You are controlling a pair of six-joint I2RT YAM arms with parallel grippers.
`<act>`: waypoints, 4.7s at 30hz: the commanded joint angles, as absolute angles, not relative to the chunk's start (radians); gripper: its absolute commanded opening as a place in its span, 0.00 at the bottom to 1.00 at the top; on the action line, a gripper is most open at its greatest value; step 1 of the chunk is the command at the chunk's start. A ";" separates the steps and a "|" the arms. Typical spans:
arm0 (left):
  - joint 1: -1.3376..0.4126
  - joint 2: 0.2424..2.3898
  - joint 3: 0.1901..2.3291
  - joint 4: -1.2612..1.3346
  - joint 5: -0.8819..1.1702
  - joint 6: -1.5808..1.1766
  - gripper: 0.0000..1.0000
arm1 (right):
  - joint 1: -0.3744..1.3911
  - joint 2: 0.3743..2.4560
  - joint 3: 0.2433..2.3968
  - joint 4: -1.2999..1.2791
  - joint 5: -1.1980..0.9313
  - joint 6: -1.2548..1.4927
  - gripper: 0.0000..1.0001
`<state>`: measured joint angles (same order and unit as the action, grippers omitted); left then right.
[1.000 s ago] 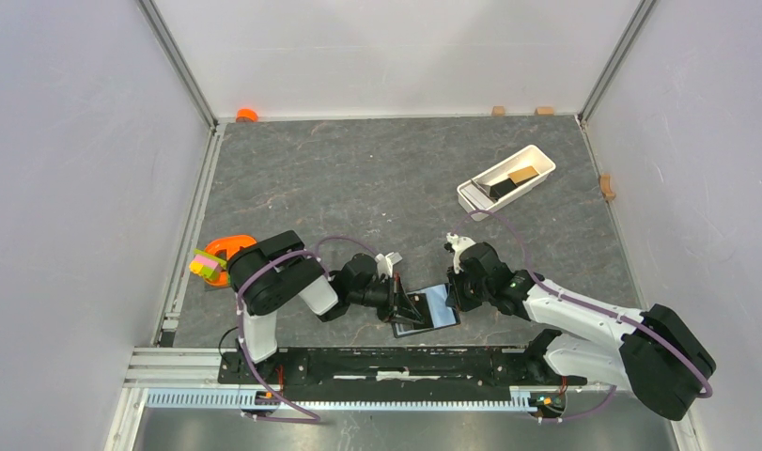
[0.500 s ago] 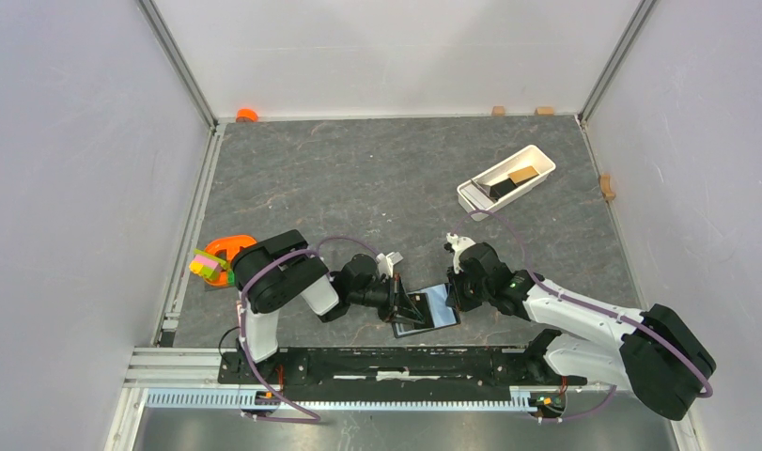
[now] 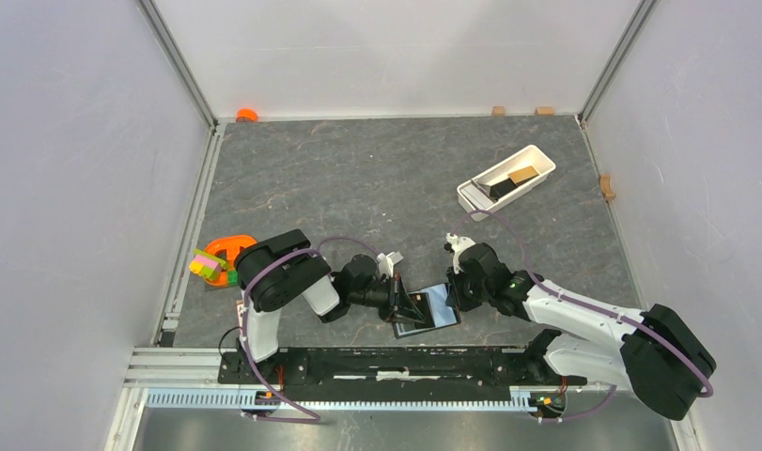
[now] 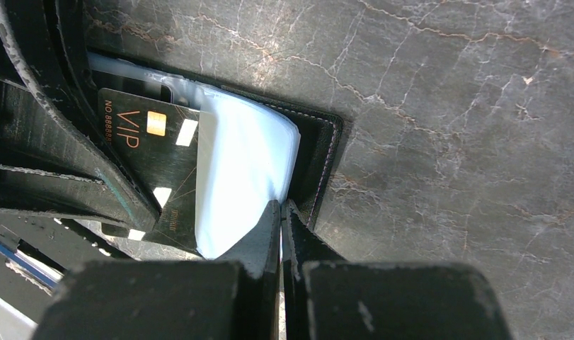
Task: Put the credit cards into the card holder
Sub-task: Insert the credit card into the card holder.
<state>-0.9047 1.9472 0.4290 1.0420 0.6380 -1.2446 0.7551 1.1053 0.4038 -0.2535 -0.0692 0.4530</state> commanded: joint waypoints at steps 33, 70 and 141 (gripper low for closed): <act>-0.916 2.003 0.464 1.039 0.557 -1.239 0.02 | 0.782 1.147 0.390 -0.363 0.017 0.447 0.00; -0.962 1.575 0.597 0.231 0.356 -1.001 0.61 | 0.784 1.058 0.413 -0.389 0.061 0.462 0.28; -1.018 1.779 0.820 0.451 0.349 -0.978 0.59 | 0.756 0.744 0.346 -0.487 0.256 0.558 0.43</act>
